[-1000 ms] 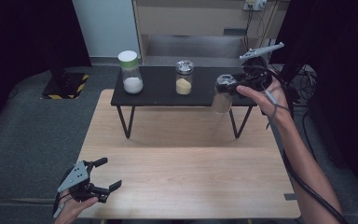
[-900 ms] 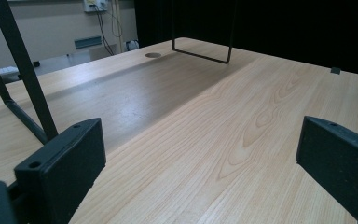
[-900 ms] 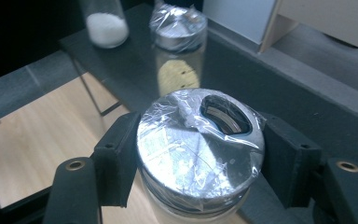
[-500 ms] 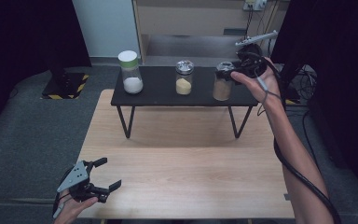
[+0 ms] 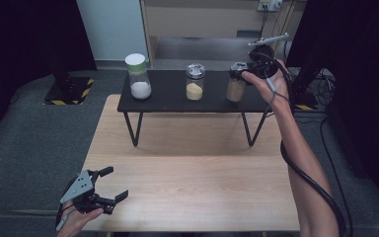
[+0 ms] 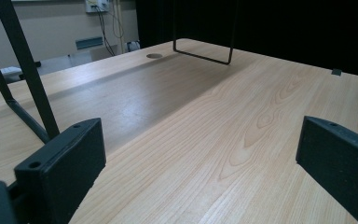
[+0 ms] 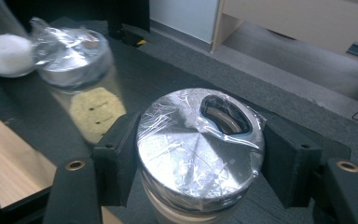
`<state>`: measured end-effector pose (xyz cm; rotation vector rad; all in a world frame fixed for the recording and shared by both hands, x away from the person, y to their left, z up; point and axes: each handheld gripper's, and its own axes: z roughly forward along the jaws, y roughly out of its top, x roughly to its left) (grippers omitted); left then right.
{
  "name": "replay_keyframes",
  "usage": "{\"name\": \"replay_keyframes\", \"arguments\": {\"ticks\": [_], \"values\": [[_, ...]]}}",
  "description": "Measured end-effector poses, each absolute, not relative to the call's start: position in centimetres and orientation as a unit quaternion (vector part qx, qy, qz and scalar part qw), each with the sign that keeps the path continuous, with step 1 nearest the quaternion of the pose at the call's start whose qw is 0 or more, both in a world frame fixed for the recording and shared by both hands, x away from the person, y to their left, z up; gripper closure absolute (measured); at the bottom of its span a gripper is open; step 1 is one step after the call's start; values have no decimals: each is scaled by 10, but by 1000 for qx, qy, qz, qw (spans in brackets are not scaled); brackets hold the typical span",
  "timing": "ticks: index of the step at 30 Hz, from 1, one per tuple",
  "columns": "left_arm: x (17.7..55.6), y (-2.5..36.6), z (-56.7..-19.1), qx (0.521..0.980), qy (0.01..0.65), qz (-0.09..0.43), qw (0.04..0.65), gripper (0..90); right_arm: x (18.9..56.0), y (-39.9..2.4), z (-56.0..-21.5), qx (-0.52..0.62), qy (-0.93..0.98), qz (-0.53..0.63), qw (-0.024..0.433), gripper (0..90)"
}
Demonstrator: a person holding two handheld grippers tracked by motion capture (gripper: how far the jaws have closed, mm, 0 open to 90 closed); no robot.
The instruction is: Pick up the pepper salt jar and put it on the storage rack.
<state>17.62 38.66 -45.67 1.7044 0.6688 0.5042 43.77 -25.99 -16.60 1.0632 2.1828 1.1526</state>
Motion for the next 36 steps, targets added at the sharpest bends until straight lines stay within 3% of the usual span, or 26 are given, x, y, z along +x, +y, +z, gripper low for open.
{"name": "replay_keyframes", "arguments": {"ticks": [36], "values": [[176,387,-457,730,286,215,582,1,456,-266,-189,415,772,421,233,351]]}}
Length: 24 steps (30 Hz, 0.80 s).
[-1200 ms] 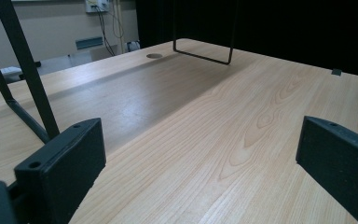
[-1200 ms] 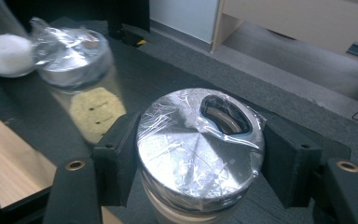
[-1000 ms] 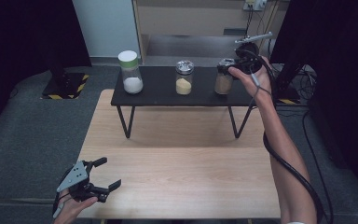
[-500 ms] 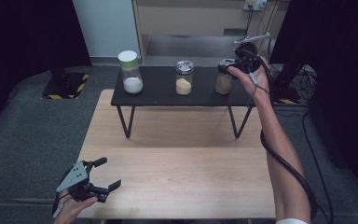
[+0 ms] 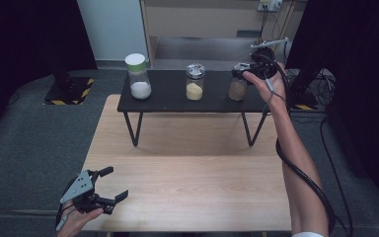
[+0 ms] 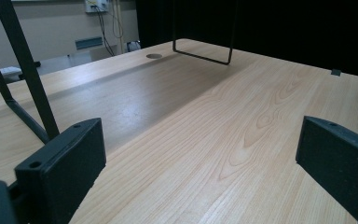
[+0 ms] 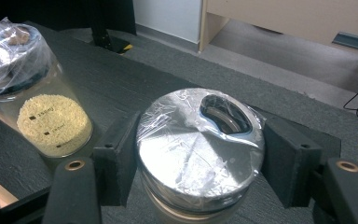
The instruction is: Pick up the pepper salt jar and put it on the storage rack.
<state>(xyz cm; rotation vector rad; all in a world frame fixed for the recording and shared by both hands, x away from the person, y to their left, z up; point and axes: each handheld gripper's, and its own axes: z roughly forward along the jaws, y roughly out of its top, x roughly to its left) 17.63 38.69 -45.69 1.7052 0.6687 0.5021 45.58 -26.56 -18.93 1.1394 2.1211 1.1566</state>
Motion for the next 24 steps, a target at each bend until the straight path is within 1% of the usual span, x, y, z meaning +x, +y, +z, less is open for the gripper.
{"name": "replay_keyframes", "arguments": {"ticks": [3,4,5,7,9,10,11,13,15,24], "values": [[176,387,-457,730,286,215,582,1,454,-267,-192,414,770,425,234,341],[176,387,-457,730,286,214,582,1,453,-267,-194,414,768,427,238,287],[176,387,-457,731,286,215,582,1,451,-267,-195,414,764,431,244,254],[176,387,-457,730,286,215,582,1,450,-272,-197,414,758,444,238,194],[176,387,-457,730,287,215,582,1,446,-273,-198,412,753,449,248,143],[176,387,-457,730,287,215,582,1,446,-276,-198,408,752,456,245,115],[176,387,-457,730,287,215,582,1,445,-278,-197,409,749,462,241,104],[176,387,-457,730,286,215,582,1,439,-280,-196,397,749,465,255,96],[176,387,-457,731,286,215,581,1,436,-282,-194,394,746,472,255,82],[176,386,-456,731,286,215,581,1,411,-300,-184,366,735,512,252,72]]}}
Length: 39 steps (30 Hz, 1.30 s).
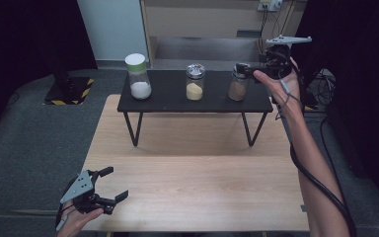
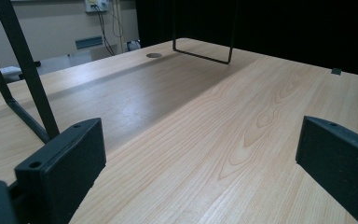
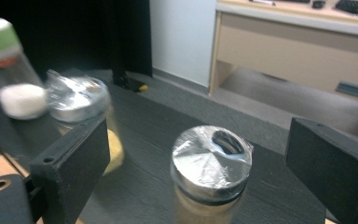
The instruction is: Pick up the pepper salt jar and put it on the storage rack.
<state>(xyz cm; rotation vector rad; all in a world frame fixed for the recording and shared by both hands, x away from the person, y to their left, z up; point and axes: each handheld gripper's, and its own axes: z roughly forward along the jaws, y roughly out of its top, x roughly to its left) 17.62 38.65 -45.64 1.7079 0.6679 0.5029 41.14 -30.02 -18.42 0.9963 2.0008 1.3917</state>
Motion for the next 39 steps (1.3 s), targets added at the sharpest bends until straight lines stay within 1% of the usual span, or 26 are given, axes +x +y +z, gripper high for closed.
{"name": "replay_keyframes", "arguments": {"ticks": [10,19,27,31,39], "values": [[176,386,-456,732,286,216,579,1,374,-316,-183,310,737,547,248,68],[176,386,-456,732,285,216,579,1,348,-323,-196,272,742,562,245,69],[176,386,-455,733,285,216,579,1,323,-333,-213,245,742,577,238,70],[176,385,-456,733,286,216,579,0,310,-336,-225,234,747,574,239,71],[176,385,-455,733,285,217,578,1,293,-342,-251,227,750,579,226,71]]}}
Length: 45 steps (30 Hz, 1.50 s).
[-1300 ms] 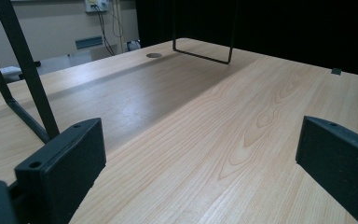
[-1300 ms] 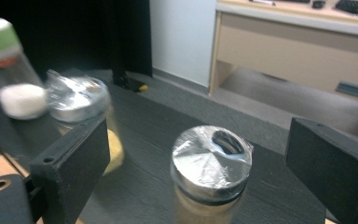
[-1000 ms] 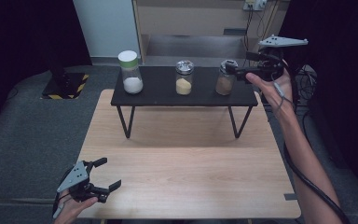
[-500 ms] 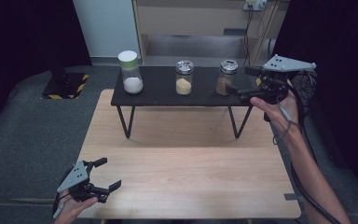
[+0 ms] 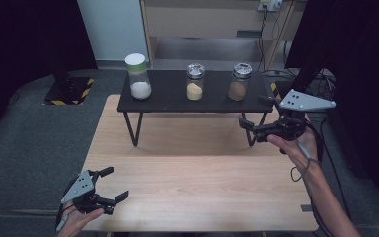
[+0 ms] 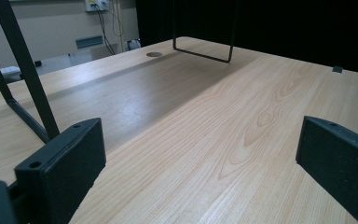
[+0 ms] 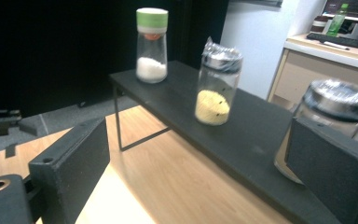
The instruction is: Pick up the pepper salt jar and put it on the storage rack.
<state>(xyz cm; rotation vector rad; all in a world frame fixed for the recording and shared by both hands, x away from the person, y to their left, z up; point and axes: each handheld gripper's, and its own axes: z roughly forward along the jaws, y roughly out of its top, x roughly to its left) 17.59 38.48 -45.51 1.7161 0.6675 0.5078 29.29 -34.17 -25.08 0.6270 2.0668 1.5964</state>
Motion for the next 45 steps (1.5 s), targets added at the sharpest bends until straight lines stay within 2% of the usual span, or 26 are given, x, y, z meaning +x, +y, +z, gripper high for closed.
{"name": "replay_keyframes", "arguments": {"ticks": [18,45], "values": [[178,383,-457,727,288,222,583,1,262,-354,-298,233,745,591,201,70],[175,387,-458,722,282,223,591,0,220,-377,-359,266,741,582,202,64]]}}
